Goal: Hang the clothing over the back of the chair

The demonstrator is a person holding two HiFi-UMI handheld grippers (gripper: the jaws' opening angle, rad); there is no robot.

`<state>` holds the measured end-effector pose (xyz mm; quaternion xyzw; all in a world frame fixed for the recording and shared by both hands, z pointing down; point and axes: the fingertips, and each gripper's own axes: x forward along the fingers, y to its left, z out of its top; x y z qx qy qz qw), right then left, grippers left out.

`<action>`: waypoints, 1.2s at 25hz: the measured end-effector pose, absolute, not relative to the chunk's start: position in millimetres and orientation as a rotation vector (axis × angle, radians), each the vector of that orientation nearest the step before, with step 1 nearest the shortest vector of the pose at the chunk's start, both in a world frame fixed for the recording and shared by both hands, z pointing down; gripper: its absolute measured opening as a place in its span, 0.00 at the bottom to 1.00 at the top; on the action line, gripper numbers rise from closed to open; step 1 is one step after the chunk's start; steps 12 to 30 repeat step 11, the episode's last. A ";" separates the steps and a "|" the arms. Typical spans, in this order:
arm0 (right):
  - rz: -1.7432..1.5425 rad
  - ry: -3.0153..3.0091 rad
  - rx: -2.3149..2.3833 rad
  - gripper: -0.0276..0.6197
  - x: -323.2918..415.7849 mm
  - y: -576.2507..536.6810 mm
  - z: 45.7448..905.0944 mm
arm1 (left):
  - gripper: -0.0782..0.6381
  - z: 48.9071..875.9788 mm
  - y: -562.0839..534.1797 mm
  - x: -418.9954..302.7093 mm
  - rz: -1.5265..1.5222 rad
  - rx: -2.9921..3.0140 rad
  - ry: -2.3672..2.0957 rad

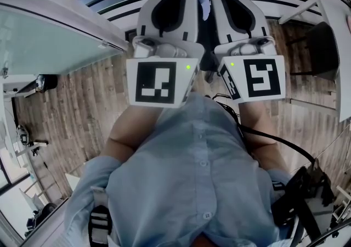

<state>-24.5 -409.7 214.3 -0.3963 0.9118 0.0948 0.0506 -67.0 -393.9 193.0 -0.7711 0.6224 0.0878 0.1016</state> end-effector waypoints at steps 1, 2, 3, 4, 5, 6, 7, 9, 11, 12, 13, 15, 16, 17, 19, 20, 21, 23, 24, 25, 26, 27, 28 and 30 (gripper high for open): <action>0.289 2.777 -1.207 0.06 -24.8 -410.0 214.4 | 0.13 192.9 -394.3 -67.3 0.261 -2.277 1.839; 0.288 2.777 -1.207 0.06 -24.9 -410.3 214.4 | 0.13 192.8 -394.5 -67.7 0.262 -2.278 1.841; 0.288 2.778 -1.207 0.06 -25.1 -410.5 214.3 | 0.13 192.7 -394.8 -68.2 0.262 -2.278 1.842; 0.288 2.779 -1.207 0.06 -25.3 -410.7 214.2 | 0.13 192.7 -395.2 -68.5 0.262 -2.279 1.844; 0.287 2.779 -1.207 0.06 -25.4 -411.0 214.2 | 0.13 192.9 -395.6 -68.8 0.263 -2.280 1.846; 0.287 2.780 -1.207 0.06 -25.3 -411.3 214.5 | 0.13 193.3 -396.1 -68.8 0.263 -2.281 1.847; 0.286 2.780 -1.207 0.06 -24.9 -411.8 215.0 | 0.13 193.9 -396.7 -68.5 0.262 -2.281 1.847; 0.285 2.780 -1.208 0.06 -23.4 -413.1 216.5 | 0.13 195.4 -398.2 -67.2 0.261 -2.281 1.846; 0.284 2.779 -1.209 0.06 -21.5 -414.3 218.3 | 0.13 197.1 -399.5 -65.6 0.260 -2.281 1.845; 0.284 2.779 -1.209 0.06 -21.5 -414.3 218.3 | 0.13 197.1 -399.5 -65.6 0.260 -2.281 1.845; 0.284 2.779 -1.209 0.06 -21.5 -414.3 218.3 | 0.13 197.1 -399.5 -65.6 0.260 -2.281 1.845; 0.284 2.779 -1.209 0.06 -21.5 -414.3 218.3 | 0.13 197.1 -399.5 -65.6 0.260 -2.281 1.845; 0.284 2.779 -1.209 0.06 -21.5 -414.3 218.3 | 0.13 197.1 -399.5 -65.6 0.260 -2.281 1.845; 0.284 2.779 -1.209 0.06 -21.5 -414.3 218.3 | 0.13 197.1 -399.5 -65.6 0.260 -2.281 1.845; 0.284 2.779 -1.209 0.06 -21.5 -414.3 218.3 | 0.13 197.1 -399.5 -65.6 0.260 -2.281 1.845; 0.284 2.779 -1.209 0.06 -21.5 -414.3 218.3 | 0.13 197.1 -399.5 -65.6 0.260 -2.281 1.845; 0.284 2.779 -1.209 0.06 -21.5 -414.3 218.3 | 0.13 197.1 -399.5 -65.6 0.260 -2.281 1.845; 0.284 2.779 -1.209 0.06 -21.5 -414.3 218.3 | 0.13 197.1 -399.5 -65.6 0.260 -2.281 1.845; 0.284 2.779 -1.209 0.06 -21.5 -414.3 218.3 | 0.13 197.1 -399.5 -65.6 0.260 -2.281 1.845; 0.284 2.779 -1.209 0.06 -21.5 -414.3 218.3 | 0.13 197.1 -399.5 -65.6 0.260 -2.281 1.845; 0.284 2.779 -1.209 0.06 -21.5 -414.3 218.3 | 0.13 197.1 -399.5 -65.6 0.260 -2.281 1.845; 0.284 2.779 -1.209 0.06 -21.5 -414.3 218.3 | 0.13 197.1 -399.5 -65.6 0.260 -2.281 1.845; 0.284 2.779 -1.209 0.06 -21.5 -414.3 218.3 | 0.13 197.1 -399.5 -65.6 0.260 -2.281 1.845; 0.284 2.779 -1.209 0.06 -21.5 -414.3 218.3 | 0.13 197.1 -399.5 -65.6 0.260 -2.281 1.845</action>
